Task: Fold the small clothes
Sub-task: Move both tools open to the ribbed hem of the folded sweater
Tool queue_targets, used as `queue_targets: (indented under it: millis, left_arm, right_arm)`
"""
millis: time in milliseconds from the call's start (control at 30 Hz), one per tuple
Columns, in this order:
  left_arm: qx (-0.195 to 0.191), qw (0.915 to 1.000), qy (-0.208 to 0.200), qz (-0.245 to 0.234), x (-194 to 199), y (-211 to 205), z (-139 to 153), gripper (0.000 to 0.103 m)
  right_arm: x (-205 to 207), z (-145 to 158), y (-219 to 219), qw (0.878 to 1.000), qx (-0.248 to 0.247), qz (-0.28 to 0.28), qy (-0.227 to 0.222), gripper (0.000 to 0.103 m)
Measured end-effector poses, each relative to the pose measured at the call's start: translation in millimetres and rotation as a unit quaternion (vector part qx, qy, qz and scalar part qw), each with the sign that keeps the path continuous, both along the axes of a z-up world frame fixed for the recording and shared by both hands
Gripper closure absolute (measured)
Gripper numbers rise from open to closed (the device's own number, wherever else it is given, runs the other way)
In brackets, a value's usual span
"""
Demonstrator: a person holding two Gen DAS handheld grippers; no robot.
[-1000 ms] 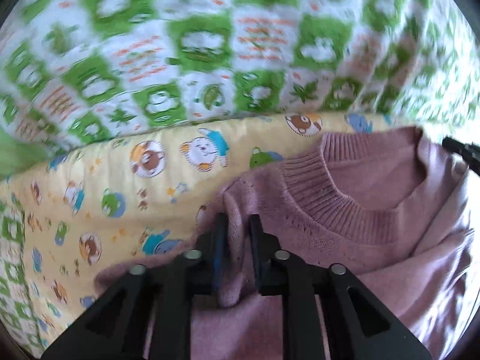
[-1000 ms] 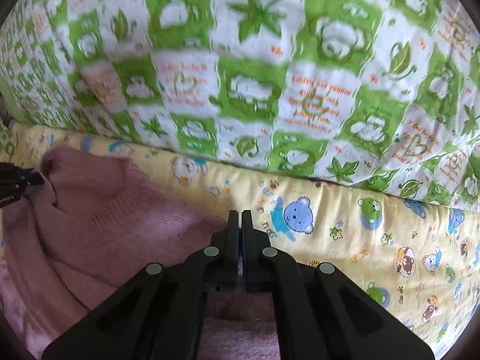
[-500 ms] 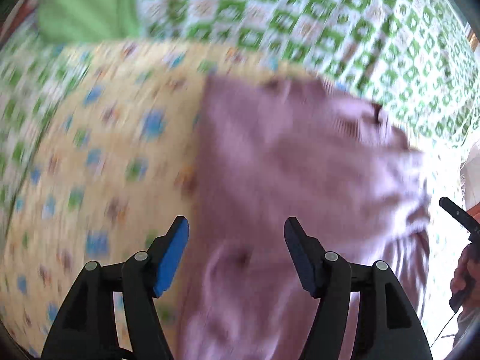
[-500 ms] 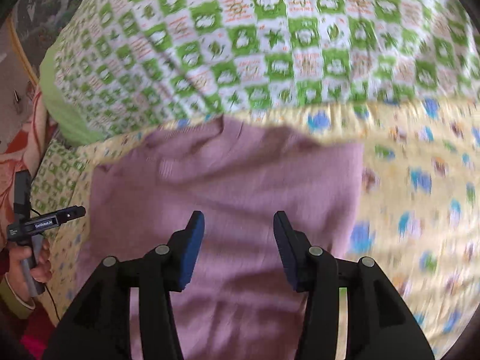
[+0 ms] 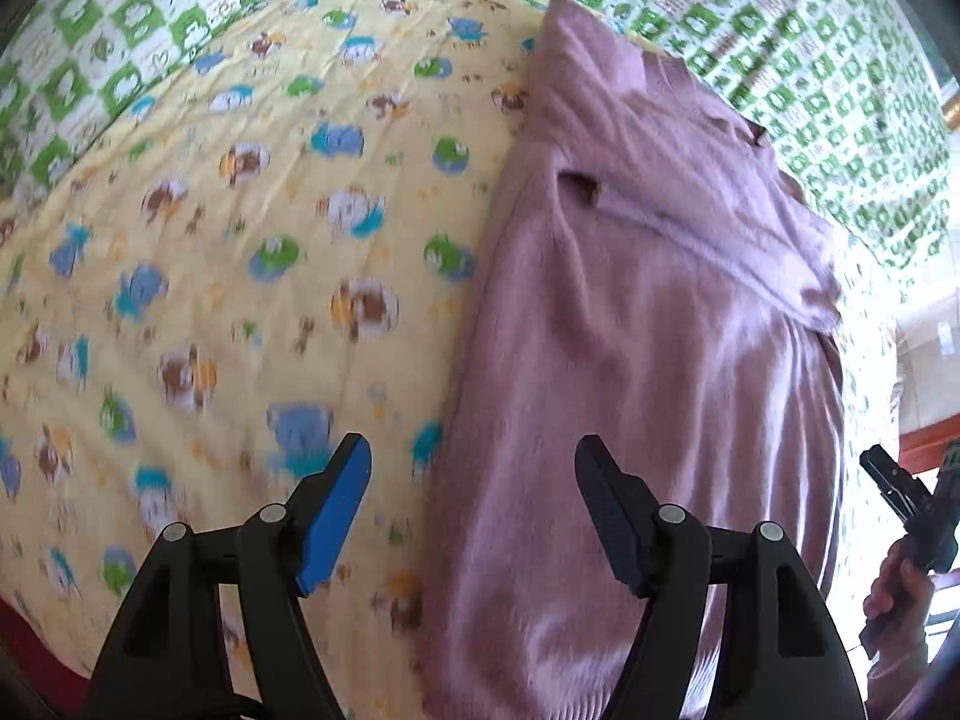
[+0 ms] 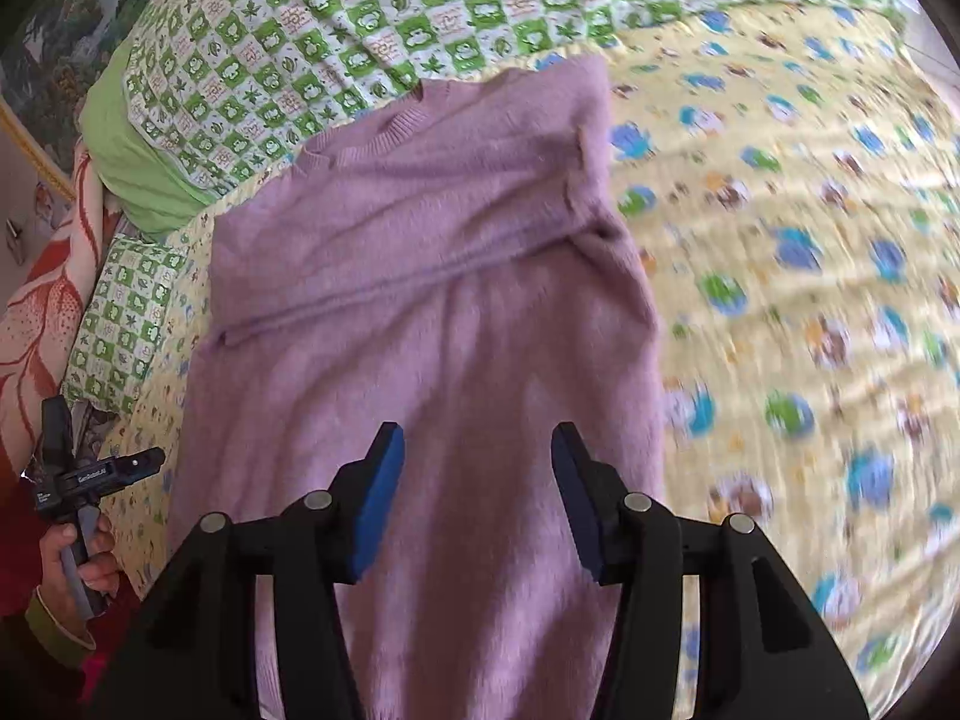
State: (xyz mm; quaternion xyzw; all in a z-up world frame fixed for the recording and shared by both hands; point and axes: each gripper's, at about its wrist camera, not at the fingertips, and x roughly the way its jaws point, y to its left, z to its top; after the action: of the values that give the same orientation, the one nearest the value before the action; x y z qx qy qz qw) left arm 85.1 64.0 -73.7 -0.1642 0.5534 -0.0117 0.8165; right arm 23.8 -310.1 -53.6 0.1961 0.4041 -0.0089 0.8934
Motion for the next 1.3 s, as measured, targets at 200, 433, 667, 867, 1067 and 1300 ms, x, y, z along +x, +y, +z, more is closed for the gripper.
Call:
queue_targets:
  millis: [200,433,667,867,1067,1300]
  left_arm:
    - [0.014,0.9991,0.011,-0.038,-33,-16,-9,0.030]
    - [0.011,0.9971,0.026,-0.071,-72,-30,-24,0.030]
    - [-0.006,0.9953,0.038,-0.089,-106,-29,-32,0.025]
    - [-0.059,0.9934,0.044,-0.088,-125,-23,-40,0.021]
    - [-0.084,0.9930,0.037,-0.074,-122,-20,-44,0.020]
    - [-0.071,0.9925,0.037,-0.092,-114,-33,-42,0.022]
  right_arm:
    - [-45,-9,1,0.999,-0.001,-0.032,0.005,0.048]
    - [-93,-19,0,0.998,0.006,-0.069,0.003,0.045]
    - [-121,-39,11,0.997,0.015,-0.070,0.019,0.045]
    - [-136,-53,24,0.997,0.026,-0.064,0.030,0.045]
    - [-145,-61,25,0.996,0.040,-0.069,0.032,0.045]
    - [-147,-68,19,0.994,0.069,-0.078,0.024,0.045]
